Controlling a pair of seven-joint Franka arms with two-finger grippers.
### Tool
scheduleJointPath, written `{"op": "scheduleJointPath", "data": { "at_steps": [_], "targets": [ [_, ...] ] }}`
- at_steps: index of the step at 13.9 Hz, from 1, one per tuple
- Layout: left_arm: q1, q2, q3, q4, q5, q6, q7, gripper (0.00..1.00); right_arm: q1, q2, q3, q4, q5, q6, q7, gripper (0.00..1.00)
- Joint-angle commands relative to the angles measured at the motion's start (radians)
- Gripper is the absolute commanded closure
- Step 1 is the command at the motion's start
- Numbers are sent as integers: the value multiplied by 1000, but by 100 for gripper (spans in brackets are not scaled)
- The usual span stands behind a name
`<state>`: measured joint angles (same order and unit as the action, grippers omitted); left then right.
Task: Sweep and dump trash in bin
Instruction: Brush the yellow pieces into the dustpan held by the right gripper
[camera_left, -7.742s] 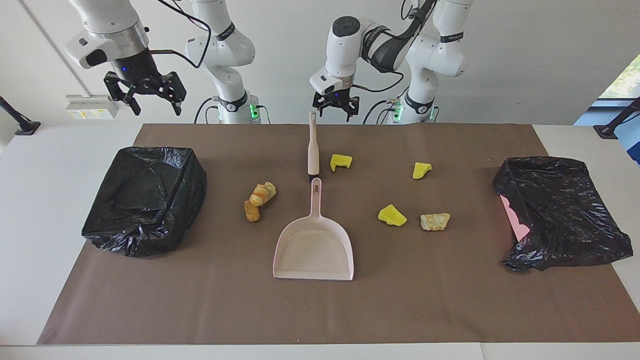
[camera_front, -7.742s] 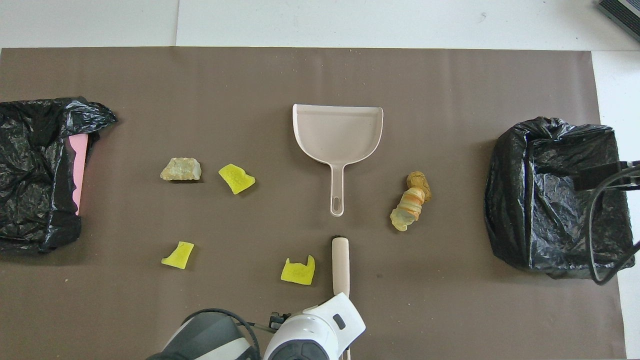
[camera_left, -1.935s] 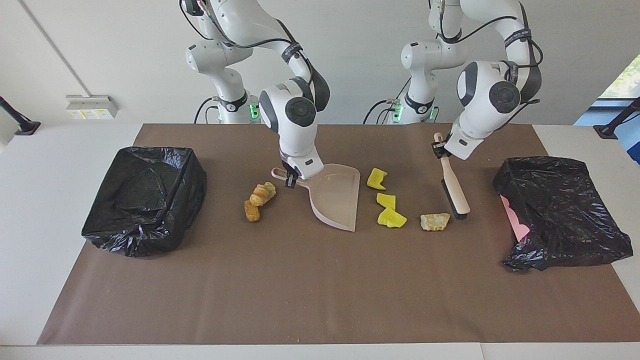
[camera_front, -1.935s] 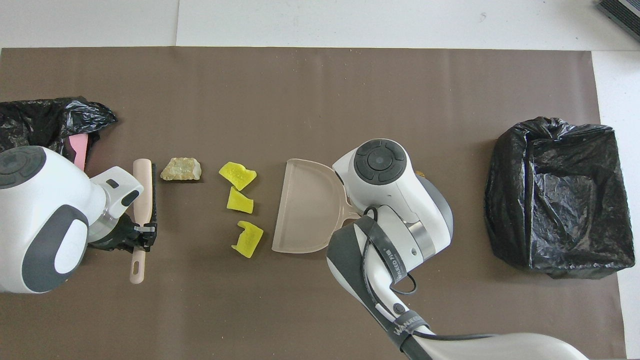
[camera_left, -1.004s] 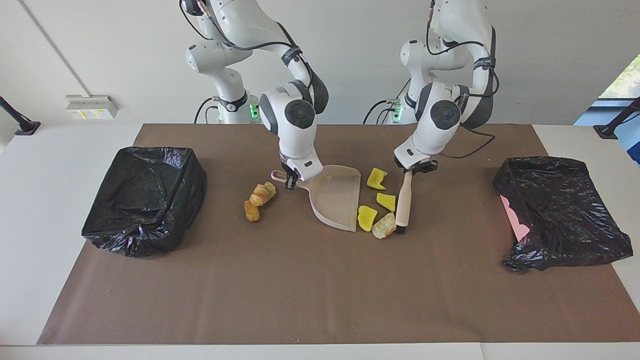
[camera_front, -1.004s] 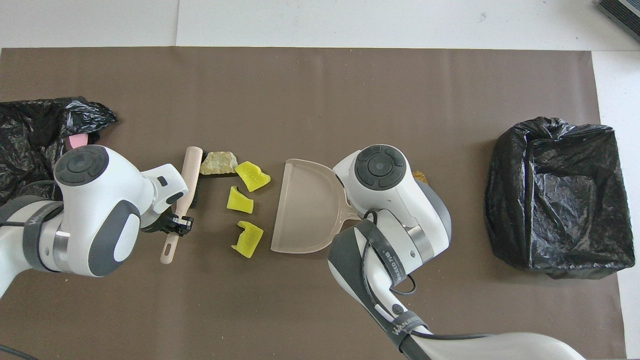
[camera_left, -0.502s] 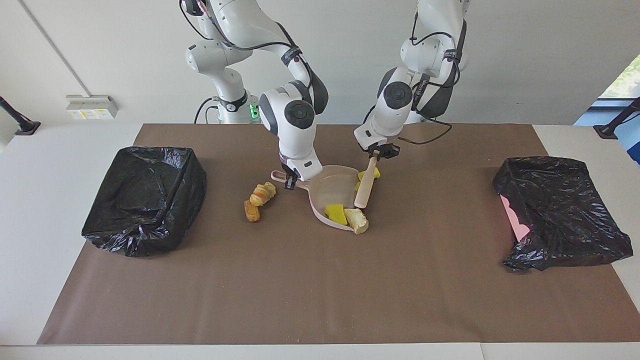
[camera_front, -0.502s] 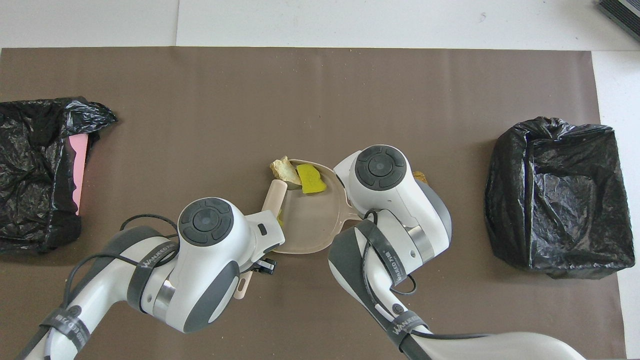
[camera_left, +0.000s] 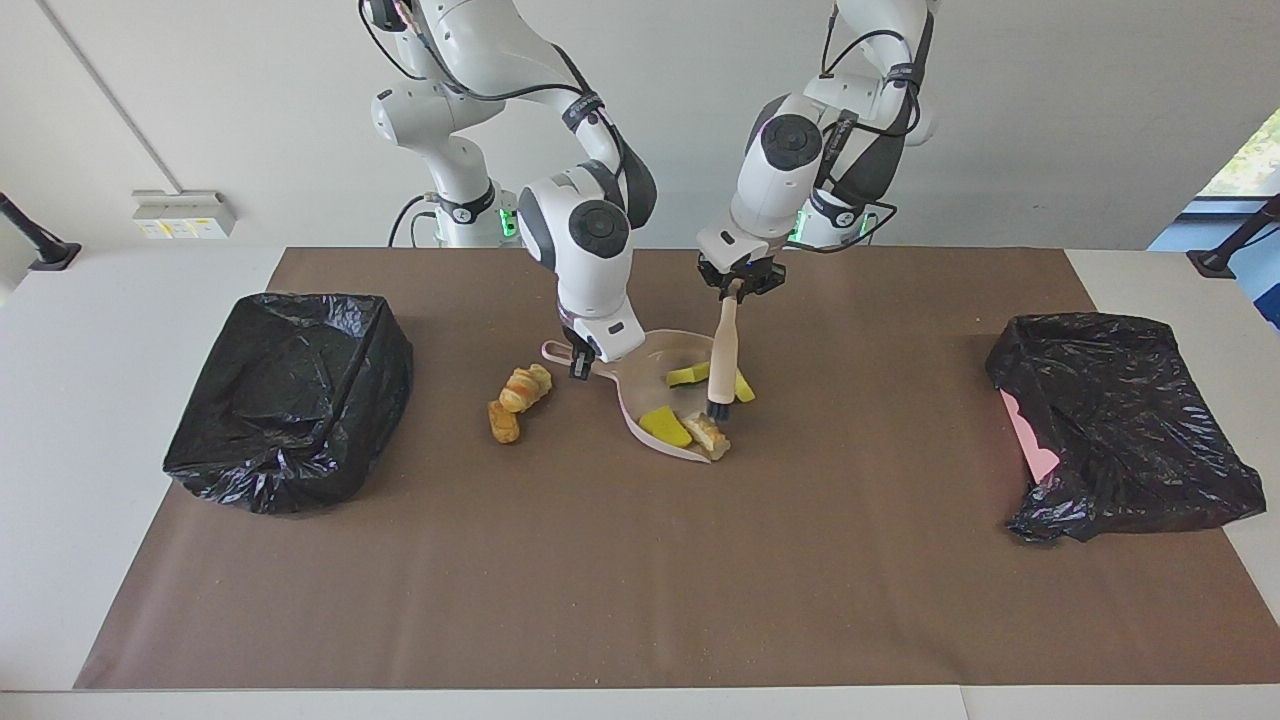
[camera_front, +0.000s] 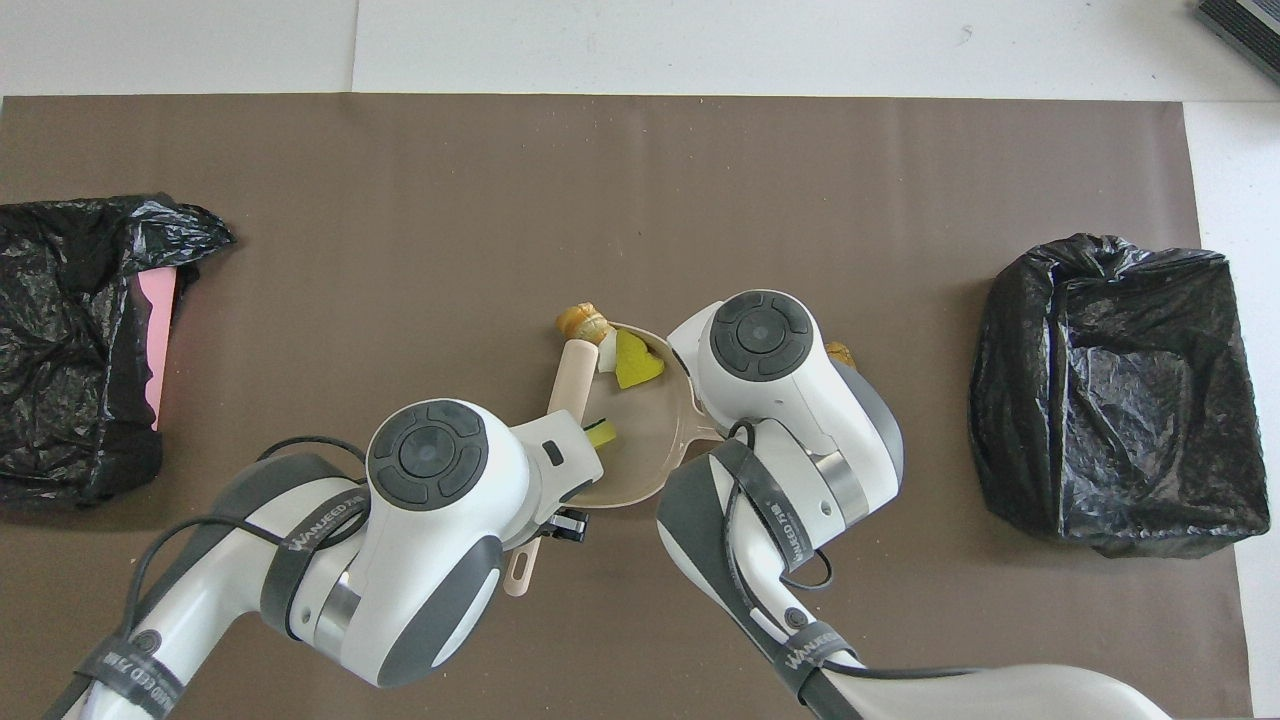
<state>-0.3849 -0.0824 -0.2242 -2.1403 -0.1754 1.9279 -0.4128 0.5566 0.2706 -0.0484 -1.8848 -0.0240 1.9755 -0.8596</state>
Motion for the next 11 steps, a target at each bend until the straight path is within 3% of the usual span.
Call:
{"op": "scheduleJointPath", "data": {
  "at_steps": [1,4,7,9,11],
  "targets": [
    [31,-60,0,-24,-10,-94,-232,100,-4,-21,5,-30,-10,22,7,100],
    [26,-120,-1,-139,-12,-86,-451,100,-4,-21,5,-30,-10,22,5,100],
    [41,-79,0,-197,-19,104,-422,100,-4,-21,5,-31,-11,22,5,100],
    [87,16,-1,-181,-19,221,-379,100,-4,-21,5,-33,-11,22,5,100],
    [86,61,-1,-176,-19,261,-281,100,-4,-21,5,-33,-10,22,7,100]
  ]
}}
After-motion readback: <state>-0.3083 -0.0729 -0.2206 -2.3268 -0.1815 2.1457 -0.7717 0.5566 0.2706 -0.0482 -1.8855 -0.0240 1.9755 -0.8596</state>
